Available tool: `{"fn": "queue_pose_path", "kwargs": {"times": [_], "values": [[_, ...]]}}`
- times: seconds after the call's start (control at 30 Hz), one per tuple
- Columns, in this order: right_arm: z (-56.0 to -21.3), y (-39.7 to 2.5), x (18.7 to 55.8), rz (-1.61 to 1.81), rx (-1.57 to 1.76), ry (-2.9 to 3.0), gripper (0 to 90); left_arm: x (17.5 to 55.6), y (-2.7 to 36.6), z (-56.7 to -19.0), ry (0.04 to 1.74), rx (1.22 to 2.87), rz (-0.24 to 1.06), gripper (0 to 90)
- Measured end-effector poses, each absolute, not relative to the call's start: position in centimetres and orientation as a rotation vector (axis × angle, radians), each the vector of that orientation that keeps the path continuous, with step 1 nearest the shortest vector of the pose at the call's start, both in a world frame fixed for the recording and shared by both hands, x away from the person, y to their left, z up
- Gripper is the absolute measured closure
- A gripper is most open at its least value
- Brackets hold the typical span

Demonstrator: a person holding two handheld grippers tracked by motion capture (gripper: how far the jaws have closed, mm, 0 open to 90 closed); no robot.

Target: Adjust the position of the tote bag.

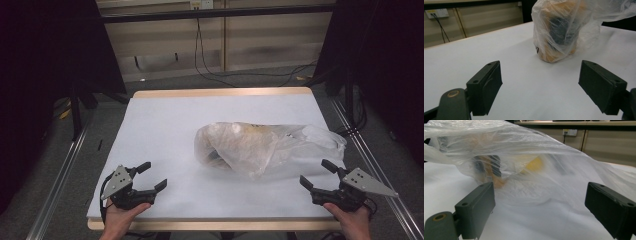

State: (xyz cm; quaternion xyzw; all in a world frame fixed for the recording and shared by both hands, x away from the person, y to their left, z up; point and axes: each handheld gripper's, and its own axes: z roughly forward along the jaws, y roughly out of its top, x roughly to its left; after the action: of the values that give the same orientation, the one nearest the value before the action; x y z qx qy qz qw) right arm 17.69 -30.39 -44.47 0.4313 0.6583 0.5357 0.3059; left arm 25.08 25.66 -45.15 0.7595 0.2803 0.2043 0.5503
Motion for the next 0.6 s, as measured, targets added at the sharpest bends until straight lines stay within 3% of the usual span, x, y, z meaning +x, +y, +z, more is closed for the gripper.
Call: {"fn": "queue_pose_path", "kwargs": {"times": [0.6], "values": [[-44.9,-29.9,18.6,1.41,1.14,1.826,14.4,25.4,23.4,-44.8,0.636,1.901,0.38,29.5]]}}
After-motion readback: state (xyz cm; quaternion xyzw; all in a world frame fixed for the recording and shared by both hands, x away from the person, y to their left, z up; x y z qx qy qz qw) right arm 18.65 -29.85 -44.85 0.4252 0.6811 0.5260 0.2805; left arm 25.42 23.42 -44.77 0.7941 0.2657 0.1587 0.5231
